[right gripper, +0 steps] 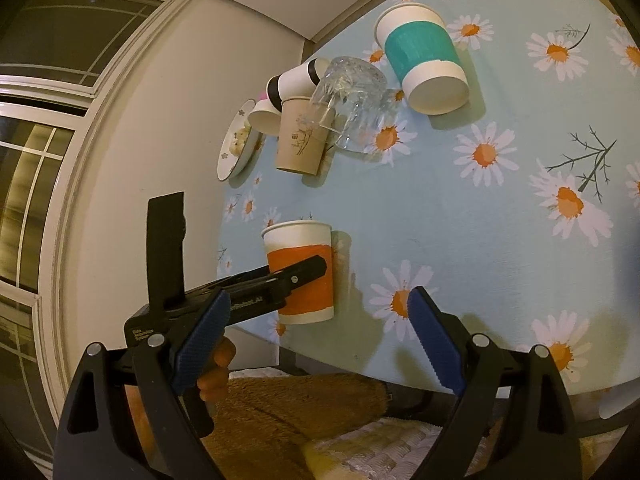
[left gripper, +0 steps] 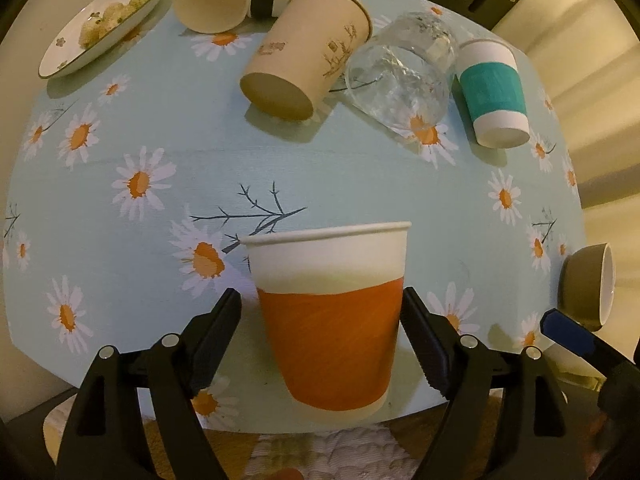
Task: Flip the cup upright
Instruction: 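Rotate the left gripper to stand the orange-banded cup upright on the table, then grasp the upright orange-banded cup with the right gripper while the left gripper releases it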
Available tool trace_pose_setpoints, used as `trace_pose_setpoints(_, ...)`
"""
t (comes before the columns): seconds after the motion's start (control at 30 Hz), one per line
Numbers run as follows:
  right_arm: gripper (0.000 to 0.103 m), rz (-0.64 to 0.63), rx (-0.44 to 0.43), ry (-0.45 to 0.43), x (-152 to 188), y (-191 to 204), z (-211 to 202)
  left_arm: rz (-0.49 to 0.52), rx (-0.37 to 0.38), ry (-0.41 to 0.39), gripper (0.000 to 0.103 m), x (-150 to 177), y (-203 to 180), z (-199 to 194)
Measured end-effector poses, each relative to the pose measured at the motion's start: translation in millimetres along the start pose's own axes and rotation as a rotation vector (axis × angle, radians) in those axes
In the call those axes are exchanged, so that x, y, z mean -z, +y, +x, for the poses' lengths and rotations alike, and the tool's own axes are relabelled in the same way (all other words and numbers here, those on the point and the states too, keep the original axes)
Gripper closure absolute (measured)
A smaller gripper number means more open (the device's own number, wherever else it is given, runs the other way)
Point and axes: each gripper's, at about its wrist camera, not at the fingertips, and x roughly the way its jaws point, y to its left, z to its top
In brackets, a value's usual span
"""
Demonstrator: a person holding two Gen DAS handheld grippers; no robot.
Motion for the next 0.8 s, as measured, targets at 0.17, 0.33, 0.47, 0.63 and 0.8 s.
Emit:
trace_pose_setpoints(0.17, 0.014, -0.010, 0.004, -0.003, 0.1, 3.3, 1.7, 0.002, 0.014, -0.010, 0.024, -0.2, 6.4, -10.5)
trace_pose_setpoints(0.33, 0.014, -0.014, 0.011, 0.008, -0.5, 4.1, 7.9, 0.003, 0.046, -0.037, 0.024, 5.5, 14.7, -30.8)
trace_pose_setpoints(0.47, 0.014, -0.028, 0.025, 0.033, -0.9, 8.0, 21.2, 0.011, 0.058, -0.090, 0.024, 18.1, 36.4, -53.4)
trace_pose_setpoints(0.63, 0.014, -0.063, 0.039, 0.083, -5.2, 24.3, 47.8, -0.012, 0.079, -0.141, 0.024, 42.8, 73.4, -63.8)
trace_pose_setpoints(0.8, 0.014, -0.125, 0.082, 0.105, -12.4, 42.4, 72.6, -0.062, 0.123, -0.185, 0.024, 64.5, 101.2, -56.5)
